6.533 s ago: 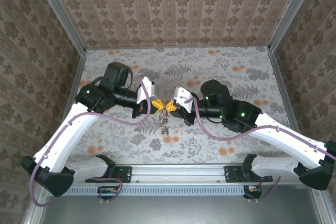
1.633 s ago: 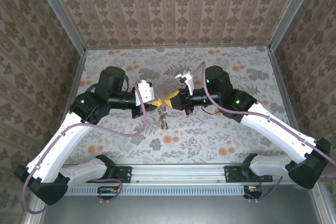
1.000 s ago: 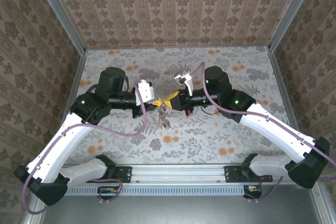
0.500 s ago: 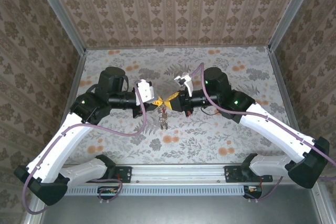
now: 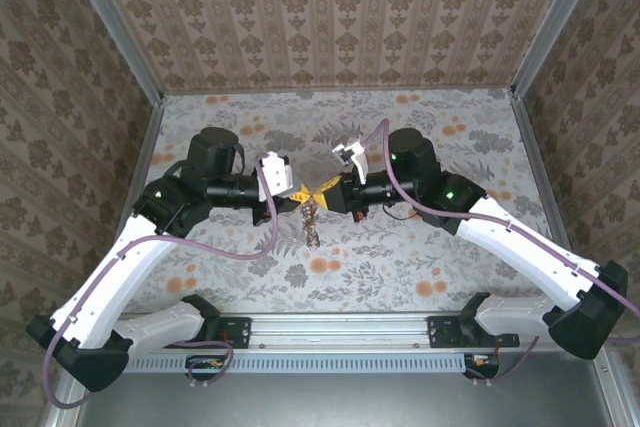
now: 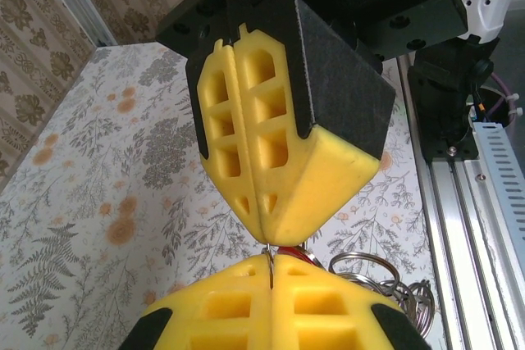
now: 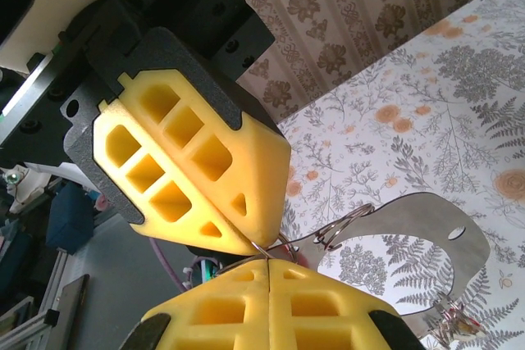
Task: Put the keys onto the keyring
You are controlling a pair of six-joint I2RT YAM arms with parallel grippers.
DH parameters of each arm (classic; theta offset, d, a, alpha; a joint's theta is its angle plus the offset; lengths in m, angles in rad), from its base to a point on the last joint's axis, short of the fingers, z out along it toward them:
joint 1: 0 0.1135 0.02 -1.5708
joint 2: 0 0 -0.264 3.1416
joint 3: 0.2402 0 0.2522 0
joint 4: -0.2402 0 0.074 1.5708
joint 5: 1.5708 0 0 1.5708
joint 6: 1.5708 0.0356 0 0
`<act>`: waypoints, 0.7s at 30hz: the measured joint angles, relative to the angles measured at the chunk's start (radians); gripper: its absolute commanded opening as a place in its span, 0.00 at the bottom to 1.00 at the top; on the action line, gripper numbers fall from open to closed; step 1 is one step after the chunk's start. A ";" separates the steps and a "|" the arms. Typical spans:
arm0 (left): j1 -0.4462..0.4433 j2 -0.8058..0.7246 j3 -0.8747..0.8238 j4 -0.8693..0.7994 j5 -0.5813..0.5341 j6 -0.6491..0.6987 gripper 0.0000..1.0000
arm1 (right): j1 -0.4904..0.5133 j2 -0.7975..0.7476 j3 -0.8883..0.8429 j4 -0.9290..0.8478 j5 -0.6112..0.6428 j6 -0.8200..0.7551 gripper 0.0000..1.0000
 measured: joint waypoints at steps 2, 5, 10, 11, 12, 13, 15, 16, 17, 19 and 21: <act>0.000 0.000 0.000 -0.001 0.003 0.000 0.00 | 0.000 0.000 0.000 0.000 -0.001 0.001 0.00; 0.000 0.000 0.000 -0.002 0.008 0.000 0.00 | -0.002 0.000 0.000 0.000 -0.003 0.001 0.00; 0.000 0.000 0.000 -0.002 0.015 0.000 0.00 | -0.007 0.000 -0.003 -0.001 -0.013 0.002 0.00; 0.000 0.000 0.000 -0.003 0.018 0.000 0.00 | -0.009 0.000 -0.004 0.000 -0.016 0.004 0.00; 0.000 0.000 0.000 -0.005 0.020 0.000 0.00 | -0.011 0.000 -0.005 0.000 -0.019 0.005 0.00; 0.000 0.000 0.000 -0.005 0.021 0.000 0.00 | -0.011 0.000 -0.006 0.000 -0.021 0.005 0.00; 0.000 0.000 0.000 -0.005 0.021 0.000 0.00 | -0.013 0.000 -0.007 0.000 -0.022 0.009 0.00; 0.000 0.000 0.000 -0.005 0.022 0.001 0.00 | -0.014 0.000 -0.007 0.001 -0.023 0.011 0.00; 0.000 0.000 0.000 -0.005 0.022 0.000 0.00 | -0.015 0.000 -0.008 0.001 -0.023 0.013 0.00; 0.000 0.000 0.000 -0.006 0.022 0.001 0.00 | -0.017 0.000 -0.010 0.001 -0.023 0.020 0.00; 0.000 0.000 0.000 -0.006 0.024 0.001 0.00 | -0.018 0.000 -0.010 0.001 -0.026 0.023 0.00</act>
